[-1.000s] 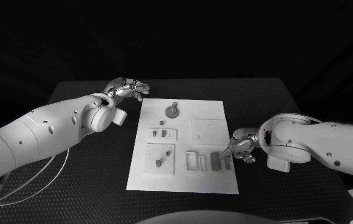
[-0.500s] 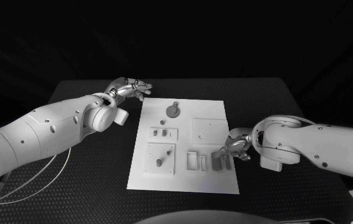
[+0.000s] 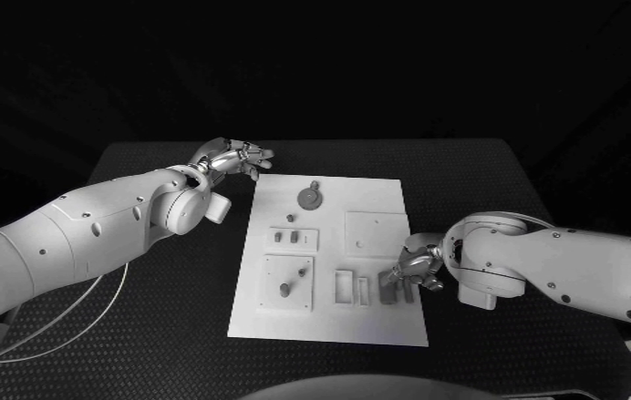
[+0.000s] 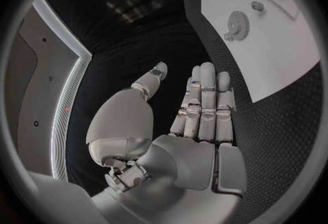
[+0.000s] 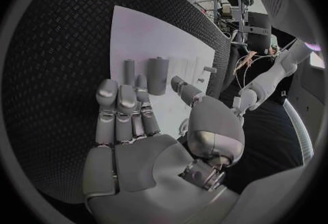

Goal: Assemble the parts on the task board

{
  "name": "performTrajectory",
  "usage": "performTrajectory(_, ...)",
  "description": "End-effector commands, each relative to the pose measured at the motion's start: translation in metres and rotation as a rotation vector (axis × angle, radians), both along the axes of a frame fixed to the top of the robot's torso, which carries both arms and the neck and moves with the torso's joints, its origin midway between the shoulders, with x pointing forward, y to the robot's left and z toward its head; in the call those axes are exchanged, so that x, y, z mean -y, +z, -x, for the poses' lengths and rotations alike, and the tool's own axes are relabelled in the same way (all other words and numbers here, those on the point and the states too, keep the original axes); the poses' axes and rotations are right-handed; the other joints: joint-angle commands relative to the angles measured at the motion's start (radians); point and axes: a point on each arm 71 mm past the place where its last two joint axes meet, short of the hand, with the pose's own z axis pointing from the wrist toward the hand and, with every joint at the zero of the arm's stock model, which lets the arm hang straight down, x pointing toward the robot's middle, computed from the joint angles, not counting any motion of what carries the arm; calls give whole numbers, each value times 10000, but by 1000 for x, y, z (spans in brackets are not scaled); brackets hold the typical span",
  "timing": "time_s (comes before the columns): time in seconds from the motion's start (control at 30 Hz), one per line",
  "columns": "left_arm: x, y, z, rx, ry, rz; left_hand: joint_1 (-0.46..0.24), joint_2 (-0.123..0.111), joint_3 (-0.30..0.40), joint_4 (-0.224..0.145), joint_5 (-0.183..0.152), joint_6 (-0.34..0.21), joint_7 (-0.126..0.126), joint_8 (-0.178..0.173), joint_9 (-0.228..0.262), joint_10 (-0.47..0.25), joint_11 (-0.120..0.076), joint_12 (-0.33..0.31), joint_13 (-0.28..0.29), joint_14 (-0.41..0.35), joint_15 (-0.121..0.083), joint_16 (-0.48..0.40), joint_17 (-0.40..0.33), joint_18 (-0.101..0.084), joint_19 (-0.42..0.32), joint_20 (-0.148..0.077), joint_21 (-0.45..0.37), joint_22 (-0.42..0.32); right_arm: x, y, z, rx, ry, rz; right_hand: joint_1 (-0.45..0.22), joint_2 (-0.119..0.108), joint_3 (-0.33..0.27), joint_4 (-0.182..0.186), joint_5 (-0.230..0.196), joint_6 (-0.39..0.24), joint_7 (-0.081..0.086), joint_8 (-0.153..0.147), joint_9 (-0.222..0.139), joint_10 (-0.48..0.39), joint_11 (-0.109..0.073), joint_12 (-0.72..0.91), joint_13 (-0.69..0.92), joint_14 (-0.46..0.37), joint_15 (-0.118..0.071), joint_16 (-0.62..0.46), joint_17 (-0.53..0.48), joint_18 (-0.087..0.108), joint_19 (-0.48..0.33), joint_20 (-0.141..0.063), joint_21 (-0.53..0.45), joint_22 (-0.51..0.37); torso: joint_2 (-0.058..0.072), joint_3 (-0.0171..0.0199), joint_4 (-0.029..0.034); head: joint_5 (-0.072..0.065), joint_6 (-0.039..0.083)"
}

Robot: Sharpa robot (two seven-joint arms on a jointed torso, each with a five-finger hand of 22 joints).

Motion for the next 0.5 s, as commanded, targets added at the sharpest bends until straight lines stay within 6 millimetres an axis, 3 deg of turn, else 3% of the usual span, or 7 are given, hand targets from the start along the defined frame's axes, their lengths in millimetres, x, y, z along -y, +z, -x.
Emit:
performTrajectory(0.03,3,1,1,-8,-185,145,-124,6,6,91,-42,-83,6,58,-10,-74,-19,21,12,-26,48,-38,13,62,24,-118,-40,19,-5,-4,2,-40,208,11,-53,-27,70,-14,-56,-49,77,-69,-9,38,-10,-46,16,-51,21,-26,-2,629,4,-46,62,-1,7,-7,-3,19,-30)
performTrajectory(0.5,3,0,1,-56,-253,162,-175,8,11,156,-42,-103,9,65,-9,-85,-16,20,11,-37,51,-45,24,67,17,-114,-55,29,-20,-17,7,-144,551,143,5,-5,-19,-306,-56,-27,82,-85,0,6,-3,-45,60,-103,30,-25,-26,629,-20,-41,101,-7,1,-29,-4,31,-88)
